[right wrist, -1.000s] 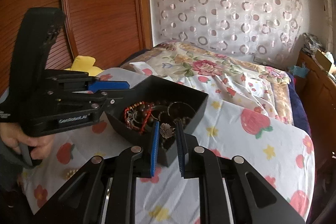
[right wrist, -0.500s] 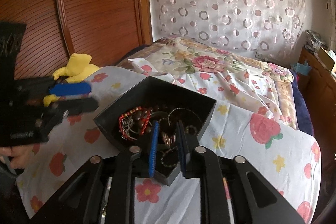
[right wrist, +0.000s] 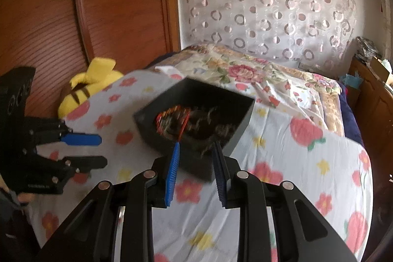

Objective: Organize jewelry
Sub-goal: 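Lower the left gripper onto the pearl necklace and close it, then lift the pearl necklace with the left gripper while the right gripper grasps the green pendant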

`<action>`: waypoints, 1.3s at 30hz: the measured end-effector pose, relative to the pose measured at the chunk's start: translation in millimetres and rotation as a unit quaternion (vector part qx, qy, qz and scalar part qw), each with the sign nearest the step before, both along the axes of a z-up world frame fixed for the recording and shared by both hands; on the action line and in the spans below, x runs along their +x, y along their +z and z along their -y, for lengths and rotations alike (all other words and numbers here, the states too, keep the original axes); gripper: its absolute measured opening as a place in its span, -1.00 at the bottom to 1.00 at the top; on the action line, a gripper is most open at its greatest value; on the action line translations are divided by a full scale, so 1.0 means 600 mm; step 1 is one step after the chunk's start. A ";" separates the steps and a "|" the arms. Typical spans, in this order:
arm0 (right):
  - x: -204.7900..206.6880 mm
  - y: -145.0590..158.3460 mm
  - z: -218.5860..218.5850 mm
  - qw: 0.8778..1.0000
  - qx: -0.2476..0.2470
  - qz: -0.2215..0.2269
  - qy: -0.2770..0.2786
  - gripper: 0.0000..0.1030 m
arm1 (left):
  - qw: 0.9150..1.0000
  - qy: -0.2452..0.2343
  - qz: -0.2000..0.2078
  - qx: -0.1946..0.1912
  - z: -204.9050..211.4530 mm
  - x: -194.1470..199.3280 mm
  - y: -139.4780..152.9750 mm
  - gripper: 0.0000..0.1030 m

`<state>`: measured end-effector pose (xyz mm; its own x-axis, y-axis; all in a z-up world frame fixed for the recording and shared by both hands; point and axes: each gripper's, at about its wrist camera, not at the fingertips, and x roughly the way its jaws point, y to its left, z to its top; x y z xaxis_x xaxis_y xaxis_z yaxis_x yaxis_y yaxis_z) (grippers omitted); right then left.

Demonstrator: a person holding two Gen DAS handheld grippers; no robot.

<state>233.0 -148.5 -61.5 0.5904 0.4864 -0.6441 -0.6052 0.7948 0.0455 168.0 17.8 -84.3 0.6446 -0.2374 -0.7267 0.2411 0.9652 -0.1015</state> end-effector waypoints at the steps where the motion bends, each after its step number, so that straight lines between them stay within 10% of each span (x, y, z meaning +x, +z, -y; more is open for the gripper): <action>1: -0.012 -0.006 0.002 1.000 -0.005 -0.002 0.002 -0.43 | 1.000 -0.005 -0.006 -0.004 0.001 -0.006 -0.005 -0.26; 10: -0.053 -0.030 0.016 1.000 -0.007 -0.018 0.001 -0.42 | 0.999 -0.020 -0.031 -0.018 0.010 -0.056 -0.023 -0.75; 31: -0.077 -0.043 0.029 1.000 0.000 -0.028 0.001 -0.42 | 0.996 -0.046 -0.033 0.062 0.062 -0.072 -0.035 -0.81; 39: -0.091 -0.060 0.026 0.999 -0.004 -0.041 0.008 -0.42 | 0.999 -0.035 0.027 0.003 0.038 -0.076 0.032 -0.88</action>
